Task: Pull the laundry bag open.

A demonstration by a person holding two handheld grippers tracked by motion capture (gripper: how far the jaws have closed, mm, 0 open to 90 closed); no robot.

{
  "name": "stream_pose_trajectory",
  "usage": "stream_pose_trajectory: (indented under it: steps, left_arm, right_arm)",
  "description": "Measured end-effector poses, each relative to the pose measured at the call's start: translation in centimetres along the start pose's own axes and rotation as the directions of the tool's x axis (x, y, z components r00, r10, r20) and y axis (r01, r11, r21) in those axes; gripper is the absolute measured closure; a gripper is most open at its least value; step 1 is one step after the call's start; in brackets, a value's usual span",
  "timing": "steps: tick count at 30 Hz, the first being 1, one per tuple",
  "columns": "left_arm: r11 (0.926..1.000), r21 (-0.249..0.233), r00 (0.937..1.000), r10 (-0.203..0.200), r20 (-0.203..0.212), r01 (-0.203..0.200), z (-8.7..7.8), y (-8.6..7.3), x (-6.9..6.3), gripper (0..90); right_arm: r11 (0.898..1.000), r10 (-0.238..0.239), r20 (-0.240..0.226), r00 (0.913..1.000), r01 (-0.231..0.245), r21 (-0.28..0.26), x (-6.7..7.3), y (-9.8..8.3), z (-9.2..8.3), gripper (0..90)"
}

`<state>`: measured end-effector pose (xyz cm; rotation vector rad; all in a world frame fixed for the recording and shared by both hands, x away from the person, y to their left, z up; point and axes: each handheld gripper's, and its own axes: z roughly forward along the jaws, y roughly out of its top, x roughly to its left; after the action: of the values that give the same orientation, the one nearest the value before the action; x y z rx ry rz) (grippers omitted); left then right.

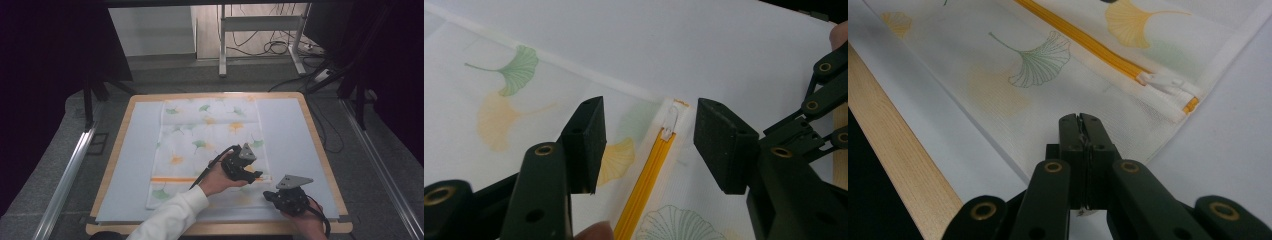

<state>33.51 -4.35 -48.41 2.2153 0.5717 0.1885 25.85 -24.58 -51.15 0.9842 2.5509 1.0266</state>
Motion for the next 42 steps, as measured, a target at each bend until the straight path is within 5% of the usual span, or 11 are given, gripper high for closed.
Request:
stream_pose_trajectory:
  steps: [10, 19, 42]
  left_arm:
    - [0.9983, 0.042, 0.9991, 0.039, 0.015, -0.040, 1.4, 0.5, -0.1, 51.4]
    - [0.9949, 0.088, 0.9980, 0.046, 0.044, -0.050, 3.0, 0.6, -0.2, 62.2]
    - [0.9877, 0.144, 0.9971, 0.053, 0.055, -0.061, 5.7, 1.0, -0.8, 73.2]
  right_arm:
    - [1.000, 0.002, -0.003, 1.0000, -0.001, 0.010, 0.0, 0.0, 0.1, 88.4]
    - [1.000, 0.004, -0.006, 1.0000, -0.004, 0.017, -0.1, -0.1, 0.2, 88.5]
    - [1.000, 0.007, -0.010, 0.9999, -0.007, 0.024, -0.3, -0.1, 0.3, 88.4]
